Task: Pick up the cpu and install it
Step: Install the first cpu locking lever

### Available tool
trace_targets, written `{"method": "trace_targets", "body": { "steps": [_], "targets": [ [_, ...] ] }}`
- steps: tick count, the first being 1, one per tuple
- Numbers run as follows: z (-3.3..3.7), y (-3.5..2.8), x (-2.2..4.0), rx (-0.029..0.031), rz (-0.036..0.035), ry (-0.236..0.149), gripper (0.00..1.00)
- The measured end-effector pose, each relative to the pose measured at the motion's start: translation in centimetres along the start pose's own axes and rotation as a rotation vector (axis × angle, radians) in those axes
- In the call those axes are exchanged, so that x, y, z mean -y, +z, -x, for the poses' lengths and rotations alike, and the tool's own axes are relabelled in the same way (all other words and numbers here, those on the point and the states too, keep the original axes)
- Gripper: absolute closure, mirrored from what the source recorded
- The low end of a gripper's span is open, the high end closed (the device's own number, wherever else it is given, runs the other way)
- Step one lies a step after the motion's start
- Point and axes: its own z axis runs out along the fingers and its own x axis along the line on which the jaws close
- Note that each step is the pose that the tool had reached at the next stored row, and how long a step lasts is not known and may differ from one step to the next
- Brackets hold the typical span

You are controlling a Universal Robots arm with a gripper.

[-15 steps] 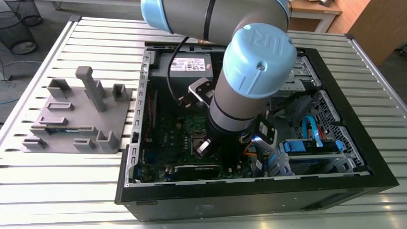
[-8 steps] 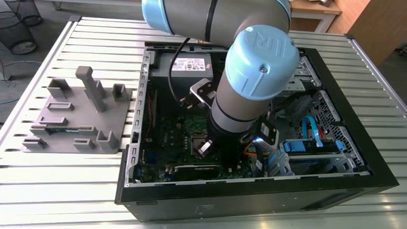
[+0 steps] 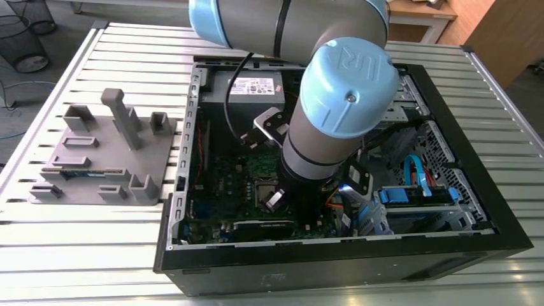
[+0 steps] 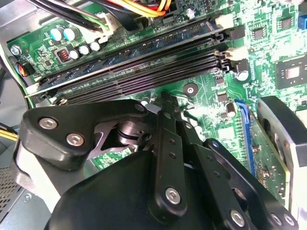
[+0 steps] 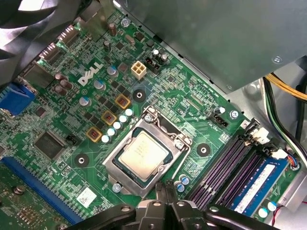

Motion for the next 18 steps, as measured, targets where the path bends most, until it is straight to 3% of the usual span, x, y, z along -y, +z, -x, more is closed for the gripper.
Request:
{"method": "trace_targets", "body": {
  "steps": [13, 18],
  "targets": [
    [-0.5, 0.01, -0.31, 0.0046, -0.0034, -0.001, 0.89],
    [-0.9, -0.07, 0.1, 0.0046, -0.0034, -0.001, 0.89]
  ]
}}
